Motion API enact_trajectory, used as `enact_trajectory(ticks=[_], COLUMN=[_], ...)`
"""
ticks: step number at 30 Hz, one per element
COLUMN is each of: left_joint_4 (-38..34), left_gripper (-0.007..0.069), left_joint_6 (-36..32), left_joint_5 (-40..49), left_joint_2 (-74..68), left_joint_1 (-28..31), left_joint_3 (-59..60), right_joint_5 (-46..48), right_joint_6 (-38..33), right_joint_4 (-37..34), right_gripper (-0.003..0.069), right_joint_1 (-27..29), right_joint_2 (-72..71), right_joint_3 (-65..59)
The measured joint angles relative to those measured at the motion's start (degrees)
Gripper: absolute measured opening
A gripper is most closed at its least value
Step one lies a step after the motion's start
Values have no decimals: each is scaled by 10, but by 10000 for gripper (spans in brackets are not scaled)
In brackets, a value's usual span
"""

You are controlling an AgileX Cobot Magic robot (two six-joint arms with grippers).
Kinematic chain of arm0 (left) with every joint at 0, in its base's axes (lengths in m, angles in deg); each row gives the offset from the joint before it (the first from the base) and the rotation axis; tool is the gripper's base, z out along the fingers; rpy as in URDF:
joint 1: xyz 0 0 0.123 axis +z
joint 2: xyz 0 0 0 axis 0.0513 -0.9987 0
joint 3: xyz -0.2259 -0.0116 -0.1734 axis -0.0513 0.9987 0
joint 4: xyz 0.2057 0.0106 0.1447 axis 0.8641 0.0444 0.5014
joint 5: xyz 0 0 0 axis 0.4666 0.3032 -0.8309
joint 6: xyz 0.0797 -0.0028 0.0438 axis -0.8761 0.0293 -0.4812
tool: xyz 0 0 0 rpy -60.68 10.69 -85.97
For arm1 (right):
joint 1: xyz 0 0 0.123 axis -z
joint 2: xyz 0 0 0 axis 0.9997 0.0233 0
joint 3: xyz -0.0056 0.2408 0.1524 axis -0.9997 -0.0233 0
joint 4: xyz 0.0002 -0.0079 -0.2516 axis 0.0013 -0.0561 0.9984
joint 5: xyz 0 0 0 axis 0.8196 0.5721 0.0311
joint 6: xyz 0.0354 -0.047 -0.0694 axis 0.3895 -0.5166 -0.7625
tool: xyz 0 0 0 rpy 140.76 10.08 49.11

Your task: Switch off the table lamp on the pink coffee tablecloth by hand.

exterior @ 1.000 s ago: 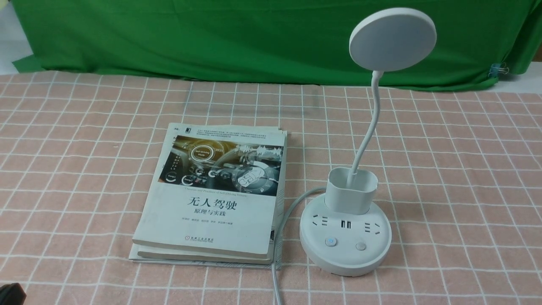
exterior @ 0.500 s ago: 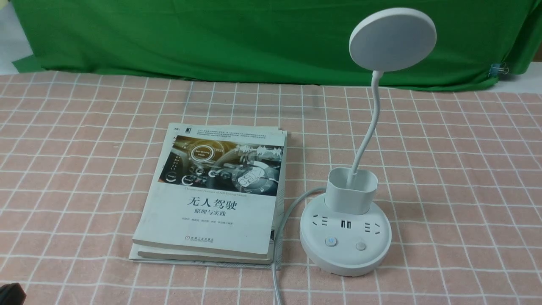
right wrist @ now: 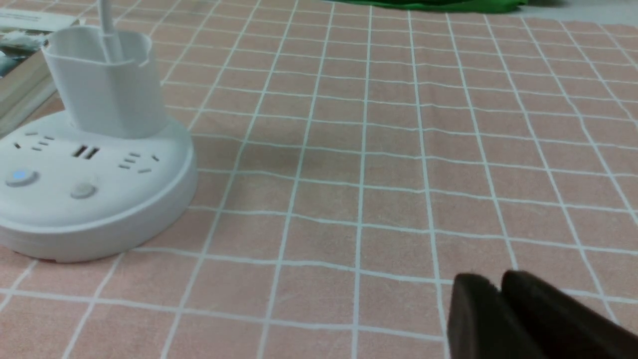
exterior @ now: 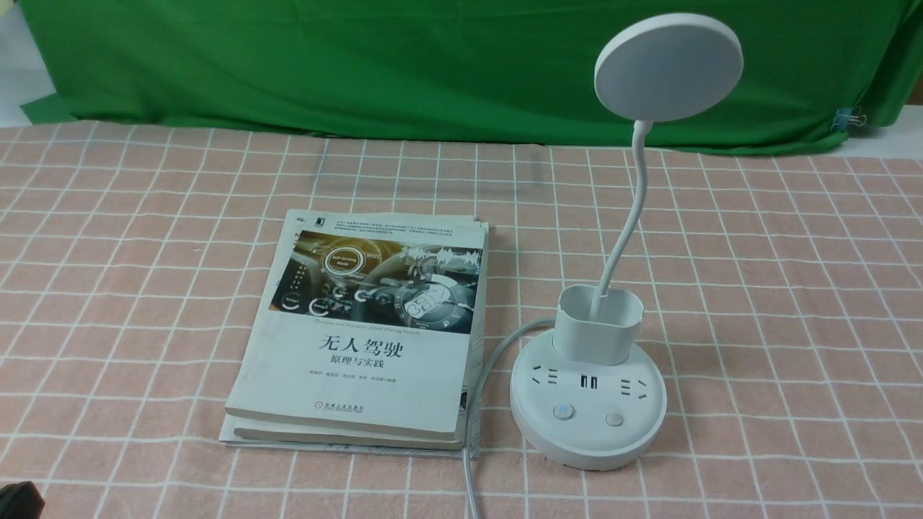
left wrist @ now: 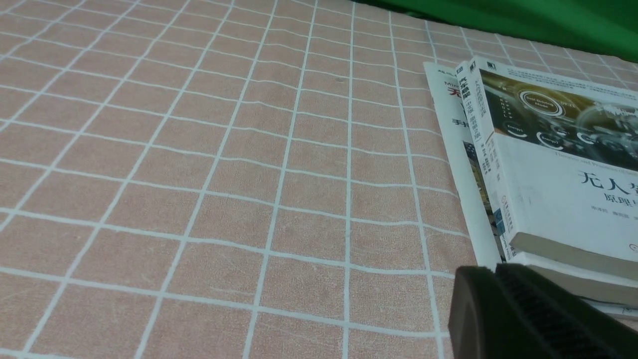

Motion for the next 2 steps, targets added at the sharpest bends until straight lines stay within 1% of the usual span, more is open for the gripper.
enact_trajectory(ticks=[2], left_joint_4=[0], left_gripper=[6], left_joint_6=[0], left_joint_5=[0], left_joint_2=[0], left_joint_1=[0], left_joint_3=[0], right_joint_5=[0], right_joint_6=[0], right_joint_4=[0], right_gripper=[136], right_joint_1=[0], right_joint_2=[0], right_joint_3=[0])
